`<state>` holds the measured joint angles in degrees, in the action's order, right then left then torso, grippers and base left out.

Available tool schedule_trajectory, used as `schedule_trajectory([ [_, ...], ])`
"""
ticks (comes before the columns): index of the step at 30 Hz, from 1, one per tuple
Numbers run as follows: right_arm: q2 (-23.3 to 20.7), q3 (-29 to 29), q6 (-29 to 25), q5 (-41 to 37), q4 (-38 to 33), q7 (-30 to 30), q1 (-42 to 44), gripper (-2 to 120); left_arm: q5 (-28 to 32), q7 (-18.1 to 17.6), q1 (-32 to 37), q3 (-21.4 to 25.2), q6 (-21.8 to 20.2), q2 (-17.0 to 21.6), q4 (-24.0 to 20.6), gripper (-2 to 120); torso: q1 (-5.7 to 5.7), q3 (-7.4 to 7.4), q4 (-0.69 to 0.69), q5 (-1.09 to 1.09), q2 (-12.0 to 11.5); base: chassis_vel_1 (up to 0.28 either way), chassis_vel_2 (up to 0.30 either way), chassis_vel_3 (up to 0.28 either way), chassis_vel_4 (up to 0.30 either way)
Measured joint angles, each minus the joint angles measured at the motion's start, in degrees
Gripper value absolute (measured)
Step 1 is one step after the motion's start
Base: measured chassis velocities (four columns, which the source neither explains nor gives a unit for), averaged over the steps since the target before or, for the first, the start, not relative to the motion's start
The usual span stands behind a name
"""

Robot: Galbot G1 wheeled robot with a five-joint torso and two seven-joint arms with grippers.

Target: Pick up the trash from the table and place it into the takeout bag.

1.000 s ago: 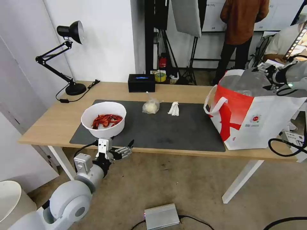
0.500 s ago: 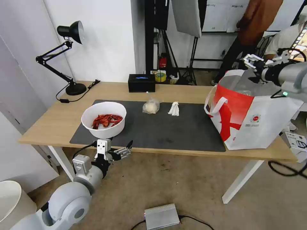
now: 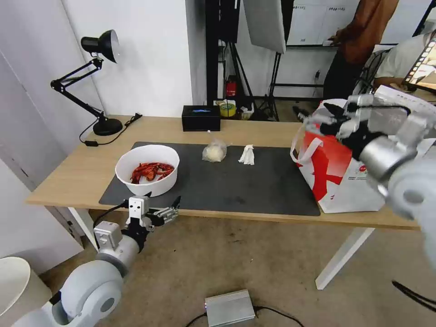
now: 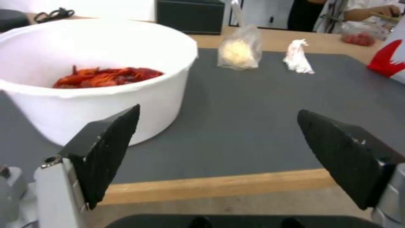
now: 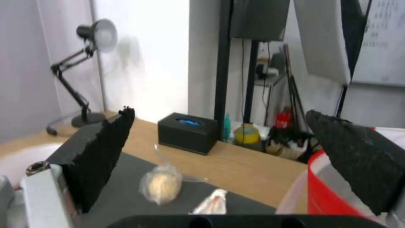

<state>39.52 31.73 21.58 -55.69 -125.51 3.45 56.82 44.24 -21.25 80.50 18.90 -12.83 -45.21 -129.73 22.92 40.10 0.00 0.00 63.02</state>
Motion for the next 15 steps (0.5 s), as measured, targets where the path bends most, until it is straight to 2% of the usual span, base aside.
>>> schedule_trajectory([
  [3, -0.8, 1.6, -5.1, 7.4, -0.8, -2.6, 7.2, 100, -1.0, 0.0, 1.0, 0.7, 0.0, -0.8, 0.2, 100, 0.0, 0.0, -0.01, 0.01, 0.0, 0.0, 0.0, 0.0, 0.0],
  [12, 0.0, 2.1, -9.6, 16.9, -0.3, -2.8, 18.1, 100, -4.0, -1.9, 2.4, 1.2, 0.1, -2.0, 0.0, 100, 0.0, 0.0, 0.0, 0.01, 0.0, 0.0, 0.0, 0.0, 0.0],
  [15, 0.5, 2.1, -10.1, 17.4, -0.5, -1.9, 20.7, 100, -4.6, -2.6, 2.9, 1.2, -0.5, -2.2, -0.1, 100, 0.0, 0.01, 0.0, 0.01, 0.0, 0.0, 0.0, 0.0, 0.0],
])
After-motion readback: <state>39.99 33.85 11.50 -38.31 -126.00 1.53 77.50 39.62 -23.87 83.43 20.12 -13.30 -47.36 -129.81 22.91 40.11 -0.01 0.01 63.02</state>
